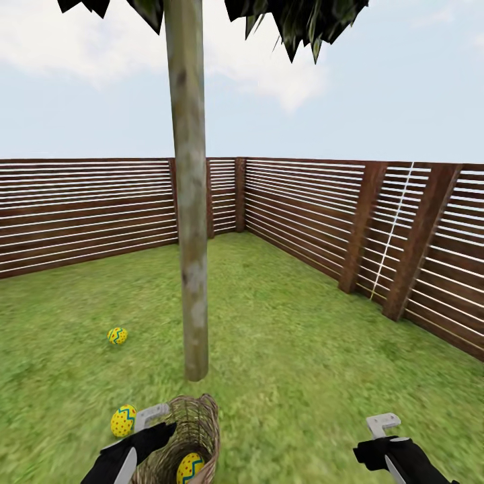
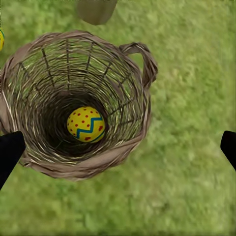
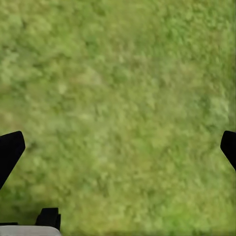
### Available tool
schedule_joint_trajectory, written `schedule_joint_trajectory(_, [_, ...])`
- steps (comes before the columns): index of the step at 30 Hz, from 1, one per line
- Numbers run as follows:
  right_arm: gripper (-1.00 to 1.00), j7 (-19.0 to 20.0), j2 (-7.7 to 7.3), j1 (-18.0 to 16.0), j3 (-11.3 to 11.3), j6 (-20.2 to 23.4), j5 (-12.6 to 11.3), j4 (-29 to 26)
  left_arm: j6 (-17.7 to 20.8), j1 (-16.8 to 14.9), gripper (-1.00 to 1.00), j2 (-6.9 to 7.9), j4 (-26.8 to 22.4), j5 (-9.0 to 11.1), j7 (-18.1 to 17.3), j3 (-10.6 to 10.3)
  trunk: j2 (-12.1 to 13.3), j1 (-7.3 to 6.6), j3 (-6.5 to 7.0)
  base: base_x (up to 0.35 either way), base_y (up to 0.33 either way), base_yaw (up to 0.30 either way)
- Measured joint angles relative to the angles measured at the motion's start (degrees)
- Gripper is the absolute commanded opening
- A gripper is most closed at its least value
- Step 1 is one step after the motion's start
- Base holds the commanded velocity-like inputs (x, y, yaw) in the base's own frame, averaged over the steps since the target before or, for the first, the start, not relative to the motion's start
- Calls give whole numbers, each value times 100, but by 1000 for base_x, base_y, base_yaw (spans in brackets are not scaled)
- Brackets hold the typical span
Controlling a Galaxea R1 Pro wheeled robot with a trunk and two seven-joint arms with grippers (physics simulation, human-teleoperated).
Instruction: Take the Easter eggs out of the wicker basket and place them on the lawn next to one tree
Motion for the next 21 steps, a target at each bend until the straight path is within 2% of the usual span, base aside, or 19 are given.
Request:
schedule_joint_trajectory(5, [100, 0, -2, 0, -8, 0, -7, 0, 51, -2, 100, 45, -43, -30, 6, 15, 0, 0, 0, 0, -1, 0])
schedule_joint_trajectory(6, [100, -1, 1, 0, -5, 0, -8, 0, 92, -2, 100, 97, -69, -40, 0, 22, 0, 0, 0, 0, 0, 0])
schedule_joint_trajectory(8, [100, -5, 3, 0, -2, 0, -8, 0, 232, 0, 100, 296, -93, -48, -12, 39, 0, 0, 0, 0, 0, 0])
schedule_joint_trajectory(10, [100, -2, 4, 0, -9, 0, -8, 0, 506, 0, 100, 594, -129, -45, -35, 35, 0, 0, 0, 0, 0, 0])
schedule_joint_trajectory(11, [100, 0, 4, 0, -10, 0, -9, 0, 736, 1, 100, 798, -178, -41, -66, 34, 0, 0, 0, 0, 0, 0])
schedule_joint_trajectory(12, [100, 0, 4, 0, -6, 0, -9, 0, 866, 2, 100, 925, -204, -31, -104, 30, 0, 0, 0, 0, 0, 0])
schedule_joint_trajectory(14, [100, 0, 4, 0, -2, 0, -8, 0, 1007, 2, 100, 1054, -231, -25, -204, 12, 0, 0, 0, 0, 0, 0])
schedule_joint_trajectory(19, [100, 2, -20, 0, -16, 19, -31, 0, 1131, -1, 100, 1198, -231, -56, -590, -22, 0, 0, 0, 0, 0, 0])
schedule_joint_trajectory(20, [100, 6, -53, 0, -26, 38, -41, -3, 1215, -2, 100, 1315, -227, -60, -767, -25, 0, 0, 0, 0, 0, 0])
schedule_joint_trajectory(21, [100, 8, -74, 0, -33, 43, -46, -8, 1273, 0, 100, 1354, -226, -56, -882, -27, 0, 0, 0, 0, 0, 0])
